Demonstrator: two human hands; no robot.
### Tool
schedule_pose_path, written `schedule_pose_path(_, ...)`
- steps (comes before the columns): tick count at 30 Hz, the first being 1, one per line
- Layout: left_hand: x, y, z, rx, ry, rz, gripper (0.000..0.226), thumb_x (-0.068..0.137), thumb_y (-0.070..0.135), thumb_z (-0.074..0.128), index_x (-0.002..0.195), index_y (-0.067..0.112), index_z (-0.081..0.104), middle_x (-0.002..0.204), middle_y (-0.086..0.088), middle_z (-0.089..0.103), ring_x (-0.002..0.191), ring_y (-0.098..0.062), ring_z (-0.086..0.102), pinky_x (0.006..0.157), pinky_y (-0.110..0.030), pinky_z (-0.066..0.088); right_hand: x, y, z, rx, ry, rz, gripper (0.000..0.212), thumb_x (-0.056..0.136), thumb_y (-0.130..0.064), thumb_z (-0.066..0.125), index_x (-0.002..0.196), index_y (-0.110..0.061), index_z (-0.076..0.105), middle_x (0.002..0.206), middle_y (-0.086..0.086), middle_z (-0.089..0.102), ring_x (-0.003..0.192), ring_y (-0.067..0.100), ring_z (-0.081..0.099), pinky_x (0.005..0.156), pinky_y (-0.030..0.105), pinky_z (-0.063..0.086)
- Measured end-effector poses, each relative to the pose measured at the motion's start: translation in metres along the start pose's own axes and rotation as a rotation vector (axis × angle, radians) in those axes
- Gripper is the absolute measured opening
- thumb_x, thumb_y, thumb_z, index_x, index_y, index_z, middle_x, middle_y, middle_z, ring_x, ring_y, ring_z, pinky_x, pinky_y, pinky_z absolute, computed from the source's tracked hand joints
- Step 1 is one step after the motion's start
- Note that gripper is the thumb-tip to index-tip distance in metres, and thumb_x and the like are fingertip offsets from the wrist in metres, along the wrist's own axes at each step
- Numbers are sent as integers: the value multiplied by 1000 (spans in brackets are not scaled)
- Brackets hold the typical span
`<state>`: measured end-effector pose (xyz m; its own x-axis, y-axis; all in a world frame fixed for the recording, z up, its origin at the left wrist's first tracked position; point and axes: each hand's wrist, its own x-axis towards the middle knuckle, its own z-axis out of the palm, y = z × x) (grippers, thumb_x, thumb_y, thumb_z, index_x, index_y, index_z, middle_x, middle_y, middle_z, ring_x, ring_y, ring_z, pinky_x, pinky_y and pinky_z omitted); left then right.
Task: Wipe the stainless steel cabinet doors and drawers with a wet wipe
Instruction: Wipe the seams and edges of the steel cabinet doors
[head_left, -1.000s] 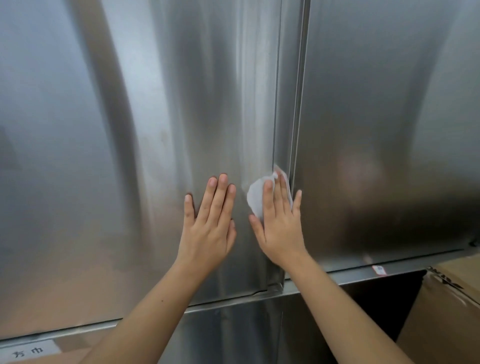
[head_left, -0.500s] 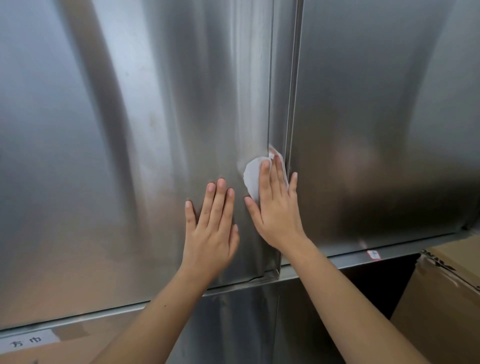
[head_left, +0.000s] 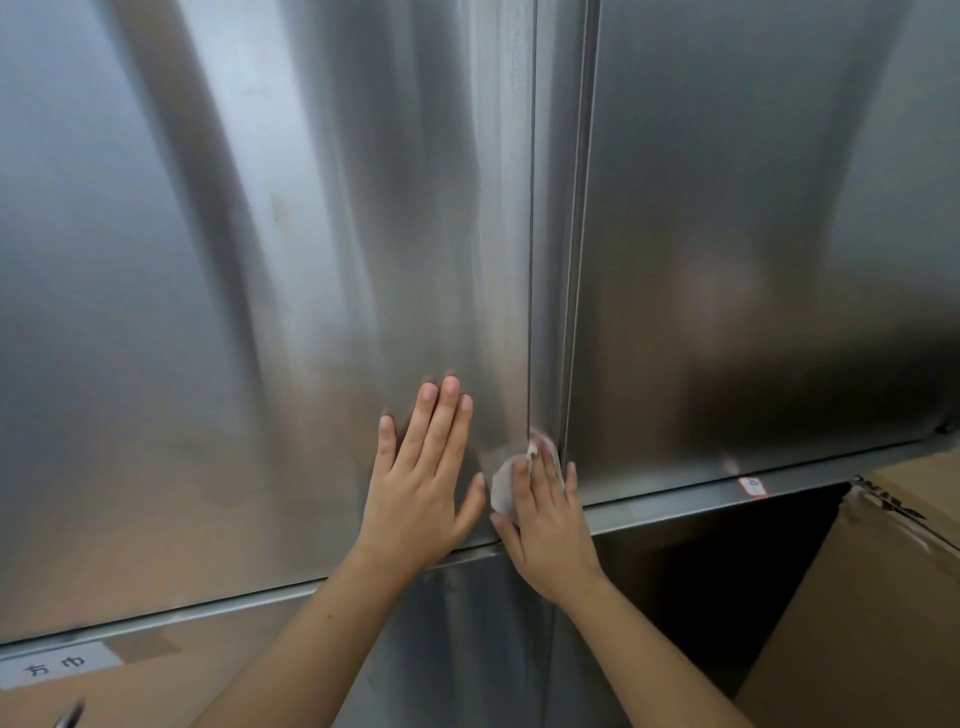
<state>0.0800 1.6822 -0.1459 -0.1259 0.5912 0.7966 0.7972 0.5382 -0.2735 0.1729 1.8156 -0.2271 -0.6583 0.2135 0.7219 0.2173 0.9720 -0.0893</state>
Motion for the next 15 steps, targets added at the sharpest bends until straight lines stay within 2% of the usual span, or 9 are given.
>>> schedule_pose_path(2, 0, 1, 2, -2, 18, -8, 74, 86, 41, 40, 146, 5, 16, 157, -4, -8, 144, -20, -1, 114, -44, -5, 24, -1, -12, 41, 69, 3, 70, 99, -47, 20, 145, -10, -17, 155, 13, -7, 144, 23, -5, 106, 59, 8)
schedule_pose_path(6, -1, 1, 4, -11, 37, -5, 72, 88, 41, 38, 147, 6, 15, 157, -3, -8, 144, -20, -1, 114, -45, -3, 36, 1, -15, 49, 114, -11, 70, 99, -47, 21, 145, -12, -18, 155, 8, -15, 144, 22, -5, 107, 58, 6)
schedule_pose_path(10, -2, 0, 5, -6, 28, 2, 74, 89, 40, 37, 149, 8, 8, 157, -3, -9, 144, -20, -2, 114, -45, -4, -13, -4, 9, 19, -19, 21, 77, 96, -47, 28, 145, -9, -18, 154, 12, -19, 143, 26, -8, 108, 59, 12)
schedule_pose_path(12, -2, 0, 6, 2, 20, 5, 73, 89, 39, 36, 149, 8, 8, 157, -4, -9, 144, -20, -2, 114, -45, -4, -39, -3, 19, -24, -108, 2, 73, 96, -49, 21, 146, -11, -16, 154, 13, -20, 143, 26, -10, 112, 55, 12)
schedule_pose_path(14, -2, 0, 7, 3, 19, 5, 72, 89, 39, 35, 149, 9, 7, 157, -4, -10, 144, -20, -3, 114, -44, -4, -47, 0, 19, -58, -153, -3, 68, 97, -51, 12, 147, -13, -13, 154, 14, -19, 142, 26, -10, 111, 47, 12)
schedule_pose_path(15, -2, 0, 8, 1, 21, 6, 72, 89, 39, 34, 149, 9, 6, 157, -4, -10, 144, -20, -3, 114, -45, -4, -45, 1, 17, -55, -161, -10, 67, 97, -51, 11, 147, -14, -15, 154, 15, -19, 142, 27, -10, 111, 48, 13)
